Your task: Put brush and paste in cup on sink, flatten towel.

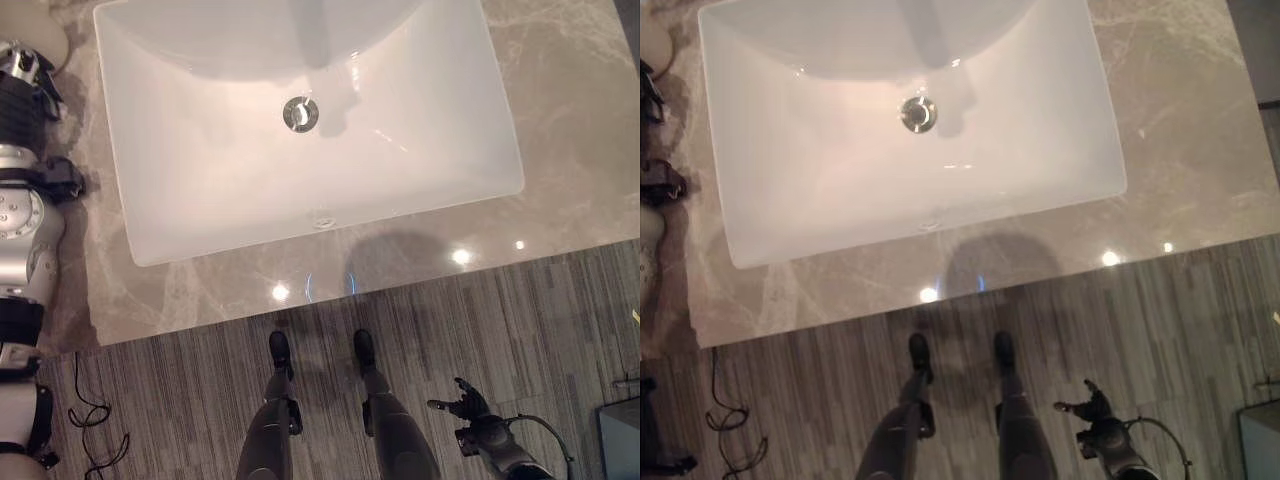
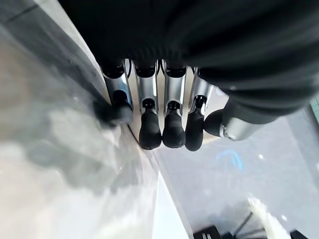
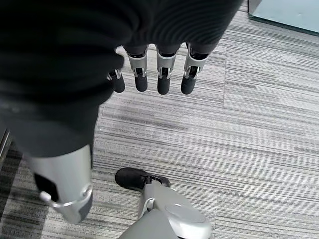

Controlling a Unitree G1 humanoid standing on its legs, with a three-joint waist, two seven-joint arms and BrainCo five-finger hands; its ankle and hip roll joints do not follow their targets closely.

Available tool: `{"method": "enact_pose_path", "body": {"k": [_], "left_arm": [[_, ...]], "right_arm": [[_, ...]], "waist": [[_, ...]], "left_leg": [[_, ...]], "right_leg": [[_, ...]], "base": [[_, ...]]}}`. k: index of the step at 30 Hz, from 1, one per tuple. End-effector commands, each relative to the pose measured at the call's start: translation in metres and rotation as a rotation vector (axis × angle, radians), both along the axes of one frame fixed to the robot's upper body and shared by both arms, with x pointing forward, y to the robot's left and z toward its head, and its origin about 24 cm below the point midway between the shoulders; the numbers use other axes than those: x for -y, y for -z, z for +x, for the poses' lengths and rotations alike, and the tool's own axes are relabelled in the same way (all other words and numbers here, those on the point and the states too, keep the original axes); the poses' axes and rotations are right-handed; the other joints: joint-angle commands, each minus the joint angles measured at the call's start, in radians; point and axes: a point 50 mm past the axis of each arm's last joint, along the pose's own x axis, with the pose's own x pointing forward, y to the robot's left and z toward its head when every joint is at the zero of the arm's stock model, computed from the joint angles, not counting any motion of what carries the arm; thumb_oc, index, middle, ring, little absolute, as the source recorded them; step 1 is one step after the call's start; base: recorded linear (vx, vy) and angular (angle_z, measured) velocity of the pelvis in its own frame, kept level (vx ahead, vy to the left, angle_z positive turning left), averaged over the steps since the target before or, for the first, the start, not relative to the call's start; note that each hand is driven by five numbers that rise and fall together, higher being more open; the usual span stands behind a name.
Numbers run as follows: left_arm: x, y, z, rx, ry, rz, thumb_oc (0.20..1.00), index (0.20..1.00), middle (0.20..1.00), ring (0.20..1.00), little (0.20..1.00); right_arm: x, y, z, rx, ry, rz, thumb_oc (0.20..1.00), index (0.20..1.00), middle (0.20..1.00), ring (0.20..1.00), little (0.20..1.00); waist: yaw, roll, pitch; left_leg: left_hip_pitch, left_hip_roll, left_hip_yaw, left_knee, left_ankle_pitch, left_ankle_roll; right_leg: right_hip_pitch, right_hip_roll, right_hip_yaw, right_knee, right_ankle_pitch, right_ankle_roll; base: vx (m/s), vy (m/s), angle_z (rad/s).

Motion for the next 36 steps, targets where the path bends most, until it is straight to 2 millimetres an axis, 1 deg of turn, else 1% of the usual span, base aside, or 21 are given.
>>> {"method": "enact_pose_path", "body": {"k": [1, 4, 9, 13, 15, 16, 18, 21, 22, 24, 26, 27, 28, 29, 30, 31, 32, 33, 34, 35, 36], "left_arm": [[-0.016, -0.003, 0.002, -0.029, -0.076, -0.020, 0.200, 0.200, 0.200, 0.200, 0.200], [-0.012, -0.015, 0.009, -0.023, -0.087, -0.009, 0.200, 0.200, 0.200, 0.200, 0.200], [-0.009, -0.020, 0.017, -0.040, -0.098, -0.008, 0.200, 0.200, 0.200, 0.200, 0.200], [-0.002, -0.020, 0.026, -0.039, -0.082, -0.045, 0.200, 0.200, 0.200, 0.200, 0.200], [0.002, -0.016, 0.030, -0.049, -0.068, -0.056, 0.200, 0.200, 0.200, 0.200, 0.200], [0.003, -0.016, 0.030, -0.049, -0.067, -0.056, 0.200, 0.200, 0.200, 0.200, 0.200], [0.006, -0.008, 0.033, -0.069, -0.053, -0.057, 0.200, 0.200, 0.200, 0.200, 0.200], [0.012, -0.005, 0.034, -0.064, -0.027, -0.054, 0.200, 0.200, 0.200, 0.200, 0.200], [0.019, 0.002, 0.033, -0.063, 0.011, -0.039, 0.200, 0.200, 0.200, 0.200, 0.200], [0.022, 0.008, 0.032, -0.069, 0.028, -0.030, 0.200, 0.200, 0.200, 0.200, 0.200], [0.037, 0.034, 0.024, -0.083, 0.130, -0.030, 0.200, 0.200, 0.200, 0.200, 0.200], [0.036, 0.035, 0.023, -0.084, 0.129, -0.031, 0.200, 0.200, 0.200, 0.200, 0.200], [0.041, 0.054, 0.016, -0.069, 0.180, -0.095, 0.200, 0.200, 0.200, 0.200, 0.200], [0.044, 0.060, 0.012, -0.067, 0.202, -0.109, 0.200, 0.200, 0.200, 0.200, 0.200], [0.044, 0.069, 0.007, -0.069, 0.212, -0.128, 0.200, 0.200, 0.200, 0.200, 0.200], [0.044, 0.069, 0.007, -0.069, 0.212, -0.128, 0.200, 0.200, 0.200, 0.200, 0.200], [0.045, 0.079, 0.003, -0.078, 0.222, -0.143, 0.200, 0.200, 0.200, 0.200, 0.200], [0.047, 0.082, -0.002, -0.067, 0.242, -0.155, 0.200, 0.200, 0.200, 0.200, 0.200], [0.048, 0.090, -0.006, -0.081, 0.258, -0.172, 0.200, 0.200, 0.200, 0.200, 0.200], [0.047, 0.109, -0.015, -0.113, 0.275, -0.209, 0.200, 0.200, 0.200, 0.200, 0.200], [0.045, 0.115, -0.020, -0.131, 0.272, -0.211, 0.200, 0.200, 0.200, 0.200, 0.200]], "right_arm": [[0.016, -0.006, -0.003, 0.021, 0.026, -0.039, 1.000, 1.000, 1.000, 1.000, 1.000], [0.014, -0.006, -0.002, 0.019, 0.007, -0.041, 1.000, 1.000, 1.000, 1.000, 1.000], [0.011, -0.006, 0.001, 0.028, 0.000, -0.037, 1.000, 1.000, 1.000, 1.000, 1.000], [0.008, -0.006, 0.004, 0.032, -0.013, -0.035, 1.000, 1.000, 1.000, 1.000, 1.000], [0.005, -0.006, 0.005, 0.033, -0.019, -0.032, 1.000, 1.000, 1.000, 1.000, 1.000], [0.005, -0.006, 0.005, 0.032, -0.018, -0.032, 1.000, 1.000, 1.000, 1.000, 1.000], [0.003, -0.006, 0.006, 0.037, -0.022, -0.025, 1.000, 1.000, 1.000, 1.000, 1.000], [0.004, -0.005, 0.005, 0.028, -0.023, -0.032, 1.000, 1.000, 1.000, 1.000, 1.000], [0.006, -0.003, 0.002, 0.007, -0.019, -0.045, 1.000, 1.000, 1.000, 1.000, 1.000], [0.008, -0.003, 0.001, -0.002, -0.016, -0.051, 1.000, 1.000, 1.000, 1.000, 1.000], [0.015, 0.002, -0.010, -0.061, 0.002, -0.071, 1.000, 1.000, 1.000, 1.000, 1.000], [0.015, 0.002, -0.010, -0.062, 0.001, -0.072, 1.000, 1.000, 1.000, 1.000, 1.000], [0.017, 0.004, -0.014, -0.076, 0.021, -0.072, 1.000, 1.000, 1.000, 1.000, 1.000], [0.017, 0.004, -0.015, -0.075, 0.019, -0.070, 1.000, 1.000, 1.000, 1.000, 1.000], [0.016, 0.005, -0.017, -0.084, 0.011, -0.069, 1.000, 1.000, 1.000, 1.000, 1.000], [0.016, 0.005, -0.017, -0.084, 0.010, -0.069, 1.000, 1.000, 1.000, 1.000, 1.000], [0.016, 0.005, -0.018, -0.091, 0.009, -0.068, 1.000, 1.000, 1.000, 1.000, 1.000], [0.016, 0.006, -0.019, -0.094, 0.012, -0.064, 1.000, 1.000, 1.000, 1.000, 1.000], [0.016, 0.006, -0.020, -0.099, 0.009, -0.062, 1.000, 1.000, 1.000, 1.000, 1.000], [0.013, 0.010, -0.024, -0.127, 0.003, -0.053, 1.000, 1.000, 1.000, 1.000, 1.000], [0.012, 0.012, -0.028, -0.141, 0.000, -0.051, 1.000, 1.000, 1.000, 1.000, 1.000]], "waist": [[-0.030, -0.002, -0.006], [-0.036, -0.001, -0.002], [-0.042, -0.001, 0.001], [-0.047, -0.005, 0.002], [-0.048, -0.008, 0.004], [-0.048, -0.008, 0.006], [-0.049, -0.015, 0.001], [-0.047, -0.016, -0.001], [-0.039, -0.018, -0.008], [-0.037, -0.017, -0.011], [-0.016, -0.025, -0.030], [-0.017, -0.024, -0.029], [-0.007, -0.031, -0.036], [-0.004, -0.037, -0.045], [-0.002, -0.042, -0.050], [-0.002, -0.042, -0.050], [0.003, -0.047, -0.058], [0.008, -0.052, -0.066], [0.009, -0.057, -0.072], [0.017, -0.068, -0.094], [0.019, -0.072, -0.102]], "left_leg": [[0.073, 0.057, -0.033, 0.013, -0.063, -0.060], [0.057, 0.054, -0.036, 0.013, -0.056, -0.059], [0.049, 0.051, -0.038, 0.013, -0.055, -0.057], [0.044, 0.051, -0.038, 0.013, -0.054, -0.057], [0.044, 0.050, -0.039, 0.013, -0.054, -0.056], [0.048, 0.050, -0.039, 0.013, -0.058, -0.056], [0.051, 0.052, -0.040, 0.013, -0.055, -0.056], [0.059, 0.052, -0.041, 0.013, -0.056, -0.056], [0.071, 0.052, -0.043, 0.013, -0.058, -0.055], [0.079, 0.052, -0.043, 0.013, -0.060, -0.055], [0.140, 0.048, -0.045, 0.013, -0.080, -0.048], [0.142, 0.048, -0.045, 0.013, -0.080, -0.048], [0.192, 0.044, -0.043, 0.013, -0.097, -0.043], [0.202, 0.041, -0.044, 0.013, -0.099, -0.041], [0.226, 0.038, -0.041, 0.013, -0.108, -0.039], [0.226, 0.038, -0.041, 0.013, -0.108, -0.039], [0.250, 0.034, -0.038, 0.013, -0.115, -0.036], [0.266, 0.031, -0.040, 0.013, -0.119, -0.033], [0.290, 0.030, -0.039, 0.013, -0.127, -0.030], [0.344, 0.026, -0.033, 0.013, -0.143, -0.020], [0.362, 0.023, -0.031, 0.013, -0.150, -0.015]], "right_leg": [[-0.010, -0.115, -0.026, -0.002, 0.047, 0.084], [-0.024, -0.118, -0.025, -0.002, 0.055, 0.086], [-0.032, -0.119, -0.023, -0.002, 0.059, 0.088], [-0.036, -0.121, -0.023, -0.002, 0.063, 0.090], [-0.036, -0.121, -0.024, -0.002, 0.065, 0.090], [-0.031, -0.120, -0.025, -0.002, 0.062, 0.090], [-0.028, -0.120, -0.025, -0.002, 0.066, 0.089], [-0.019, -0.122, -0.028, -0.002, 0.065, 0.089], [-0.006, -0.123, -0.032, -0.002, 0.062, 0.088], [0.004, -0.125, -0.036, -0.002, 0.061, 0.089], [0.069, -0.132, -0.054, -0.002, 0.049, 0.086], [0.071, -0.132, -0.054, -0.002, 0.049, 0.086], [0.120, -0.137, -0.066, -0.002, 0.039, 0.086], [0.132, -0.138, -0.070, -0.002, 0.038, 0.086], [0.153, -0.140, -0.072, -0.002, 0.032, 0.086], [0.154, -0.140, -0.072, -0.002, 0.032, 0.086], [0.178, -0.144, -0.076, -0.002, 0.028, 0.088], [0.194, -0.145, -0.078, -0.002, 0.024, 0.087], [0.216, -0.147, -0.077, -0.002, 0.018, 0.088], [0.267, -0.155, -0.083, -0.002, 0.013, 0.088], [0.287, -0.157, -0.082, -0.002, 0.009, 0.087]], "base": [[-0.01, 0.006, 0.06], [0.00, 0.012, 0.06], [0.00, 0.009, 0.02], [-0.01, 0.003, 0.00], [0.00, 0.000, 0.00], [0.00, 0.000, 0.00], [0.00, 0.000, 0.00], [0.00, 0.000, 0.00], [0.00, 0.000, 0.00], [0.00, 0.000, 0.00], [0.04, 0.022, 0.01], [0.07, 0.039, 0.05], [0.05, 0.042, 0.11], [0.05, 0.069, 0.18], [0.01, 0.031, 0.18], [0.03, 0.054, 0.12], [0.04, 0.044, 0.05], [0.05, 0.070, 0.04], [0.06, 0.112, 0.09], [0.07, 0.117, 0.10], [0.06, 0.124, 0.11]]}}
